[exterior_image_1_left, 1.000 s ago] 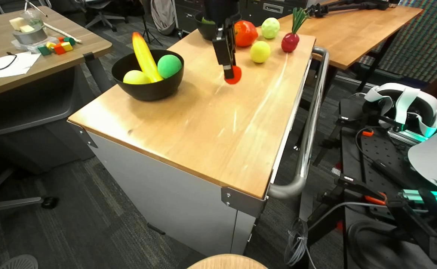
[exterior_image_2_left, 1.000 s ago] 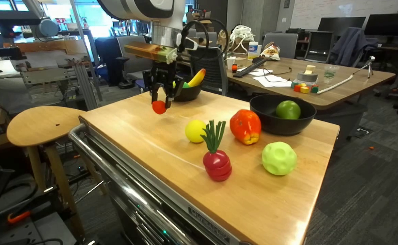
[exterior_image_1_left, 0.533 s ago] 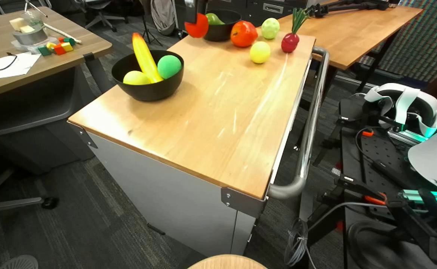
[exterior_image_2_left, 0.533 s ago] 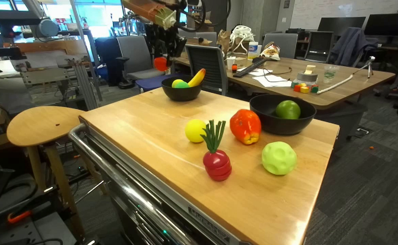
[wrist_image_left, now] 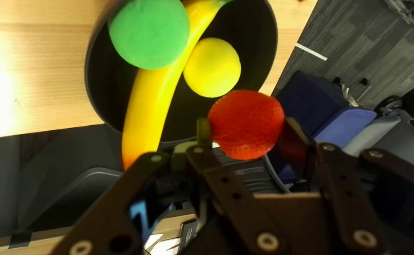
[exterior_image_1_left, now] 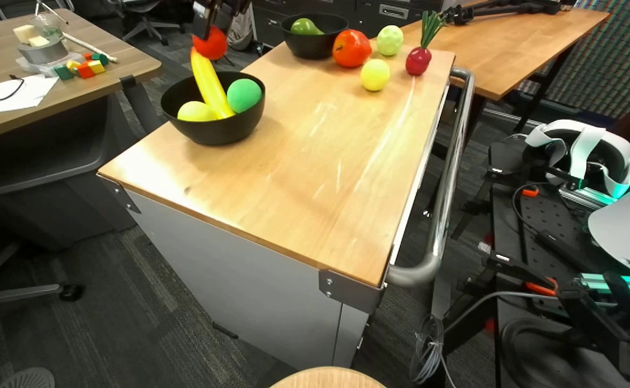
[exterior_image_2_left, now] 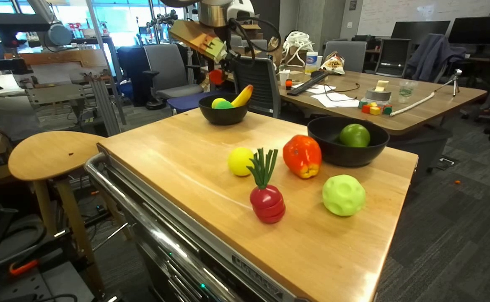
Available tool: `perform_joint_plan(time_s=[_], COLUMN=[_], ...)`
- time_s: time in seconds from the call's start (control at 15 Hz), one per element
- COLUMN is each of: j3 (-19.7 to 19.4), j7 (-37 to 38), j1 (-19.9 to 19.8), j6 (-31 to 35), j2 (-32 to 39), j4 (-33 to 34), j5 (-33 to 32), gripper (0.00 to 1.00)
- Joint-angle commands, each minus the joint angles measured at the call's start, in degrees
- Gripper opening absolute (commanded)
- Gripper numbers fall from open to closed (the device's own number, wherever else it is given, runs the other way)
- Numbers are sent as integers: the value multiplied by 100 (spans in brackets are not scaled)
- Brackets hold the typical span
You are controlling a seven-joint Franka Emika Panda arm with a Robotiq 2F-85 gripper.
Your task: Place the fruits and vegetables in the two black bowls
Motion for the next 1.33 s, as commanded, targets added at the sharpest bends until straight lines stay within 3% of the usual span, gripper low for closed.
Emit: perform_joint_plan(time_s=[0.0, 0.13, 0.2, 0.4, 0.8, 1.07, 1.13, 1.27], j3=[186, 215, 226, 29, -813, -1219, -1098, -1135], j7=[-101, -79, -116, 170, 1592, 2349, 1923, 1938], j1=[-126, -186, -232, -238, -300, -513, -535, -605], j6=[-61, -326, -455, -953, -640, 15, -324, -299], j2=[258, 165, 57, -287, -630, -392, -438, -384], j4=[250, 203, 154, 30, -198, -112, -101, -104], j5=[63, 26, 82, -287, -2309, -2670, -2482, -2505], gripper=[83, 99, 100, 100, 100, 100, 100, 100])
